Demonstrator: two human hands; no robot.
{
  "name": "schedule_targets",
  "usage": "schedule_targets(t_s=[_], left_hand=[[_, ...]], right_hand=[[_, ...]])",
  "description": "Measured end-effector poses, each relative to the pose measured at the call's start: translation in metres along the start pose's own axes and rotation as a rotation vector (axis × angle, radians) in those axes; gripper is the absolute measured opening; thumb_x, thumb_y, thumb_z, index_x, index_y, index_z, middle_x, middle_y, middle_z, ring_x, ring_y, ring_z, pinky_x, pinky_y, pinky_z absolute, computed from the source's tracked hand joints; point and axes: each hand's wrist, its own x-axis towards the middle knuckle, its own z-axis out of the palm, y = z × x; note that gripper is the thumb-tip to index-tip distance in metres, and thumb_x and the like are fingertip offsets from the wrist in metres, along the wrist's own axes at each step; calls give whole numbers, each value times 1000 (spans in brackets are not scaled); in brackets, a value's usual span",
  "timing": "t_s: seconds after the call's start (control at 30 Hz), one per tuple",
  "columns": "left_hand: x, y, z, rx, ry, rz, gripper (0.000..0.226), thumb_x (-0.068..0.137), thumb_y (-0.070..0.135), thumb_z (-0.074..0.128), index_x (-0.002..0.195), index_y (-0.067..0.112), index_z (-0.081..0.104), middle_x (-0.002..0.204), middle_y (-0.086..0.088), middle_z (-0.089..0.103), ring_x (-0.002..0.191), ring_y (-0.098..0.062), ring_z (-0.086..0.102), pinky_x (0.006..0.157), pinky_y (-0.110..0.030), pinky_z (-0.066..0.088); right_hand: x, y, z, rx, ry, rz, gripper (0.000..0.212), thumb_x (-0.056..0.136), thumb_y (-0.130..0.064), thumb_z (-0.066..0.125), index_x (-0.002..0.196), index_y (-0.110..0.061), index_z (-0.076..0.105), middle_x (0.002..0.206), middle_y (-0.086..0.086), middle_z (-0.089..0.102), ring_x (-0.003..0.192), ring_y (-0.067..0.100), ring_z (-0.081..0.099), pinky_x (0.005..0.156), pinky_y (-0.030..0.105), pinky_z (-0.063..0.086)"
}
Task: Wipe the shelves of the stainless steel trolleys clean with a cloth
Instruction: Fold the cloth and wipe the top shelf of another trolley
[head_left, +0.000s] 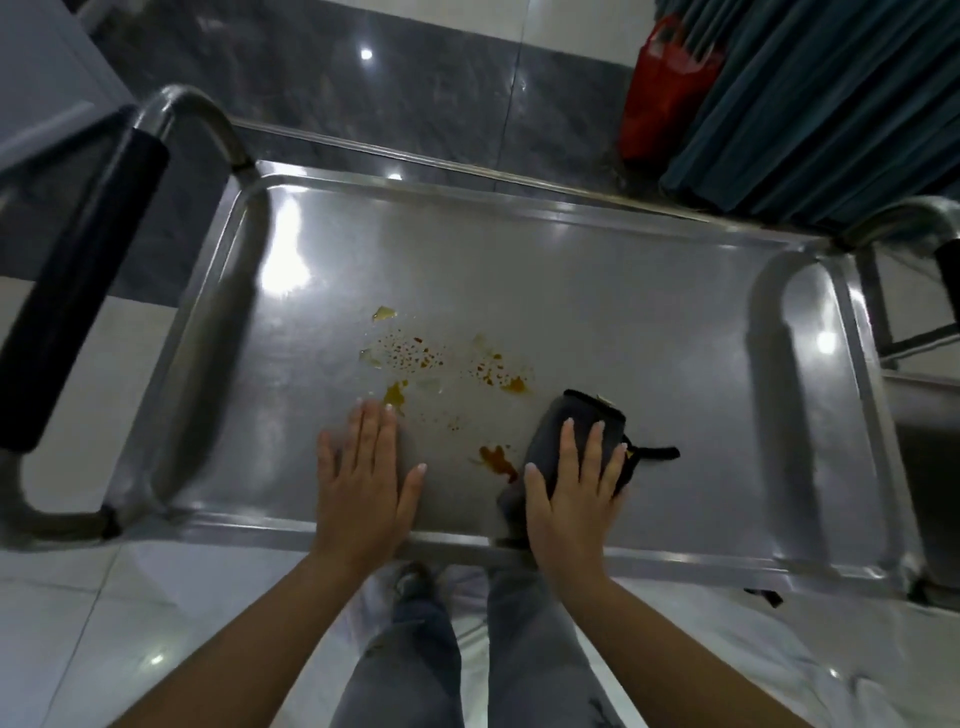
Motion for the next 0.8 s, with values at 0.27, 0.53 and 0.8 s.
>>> schedule_targets(t_s=[0.27,0.53,0.8], left_hand=[[-5,-64,-7,62,-3,-228,84,92,60,17,149,-1,19,158,-20,15,148,-31,6,117,-57,5],[-4,-63,-4,23,23,-229,83,92,60,19,150,0,18,158,-20,17,148,-31,8,119,-51,6],[-3,-63,-6,15,2,-247,79,93,57,23,149,1,22,157,-19,19,147,-31,12,118,-54,12]], right_hand=[[-24,-17,11,171,40,0,72,96,-33,47,152,-24,3,156,-4,-20,143,17,-24,118,46,-5],[-2,-44,25,-16,80,72,70,97,-43,40,151,-18,4,159,11,-10,145,32,-17,115,52,-1],[85,-102,29,-71,86,4,69,97,-44,38,152,-19,6,160,10,-8,145,33,-14,115,55,0]])
